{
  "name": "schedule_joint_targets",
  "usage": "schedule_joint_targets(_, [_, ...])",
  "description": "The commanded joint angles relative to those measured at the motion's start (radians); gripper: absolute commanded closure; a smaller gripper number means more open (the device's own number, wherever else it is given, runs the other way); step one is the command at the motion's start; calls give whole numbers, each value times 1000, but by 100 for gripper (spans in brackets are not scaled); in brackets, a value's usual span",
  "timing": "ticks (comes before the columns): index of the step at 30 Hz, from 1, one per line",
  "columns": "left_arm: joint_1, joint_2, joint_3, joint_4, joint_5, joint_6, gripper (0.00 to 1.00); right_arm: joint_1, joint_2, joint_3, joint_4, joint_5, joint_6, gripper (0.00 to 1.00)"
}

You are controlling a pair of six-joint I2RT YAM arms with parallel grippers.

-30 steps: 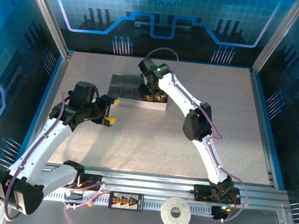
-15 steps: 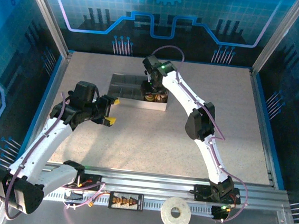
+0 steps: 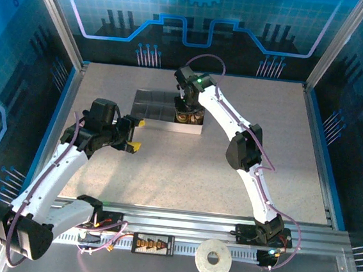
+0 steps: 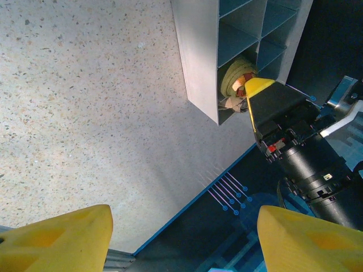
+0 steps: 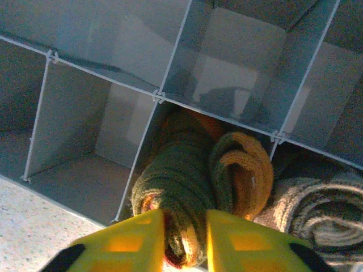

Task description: Roll the socks

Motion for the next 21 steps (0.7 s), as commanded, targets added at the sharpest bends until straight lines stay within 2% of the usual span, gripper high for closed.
schedule_joint_targets(1, [6,-3,9,6,25,-3,32,-24,34,5,-32,60,-9,87])
schedule_joint_targets(2, [6,-2,8,6,24,-4,32,-24,42,7,-32,67,-13,91])
schedule_joint_targets(9, [7,0,4,18,27,-3,31,-26,94,-6,-37,61,-21,95])
schedule_joint_targets(14, [7,-3,14,27,26,23,31,-25,102,-8,-29,41,-27,92])
schedule_joint_targets(19, [7,-30,62,19,-14,108,28,-17,86,-9,-44,43,-29,90])
schedule_joint_targets(21, [8,-36,97,-8,-38,153,27,-11,56,-18,-39,56,-27,82])
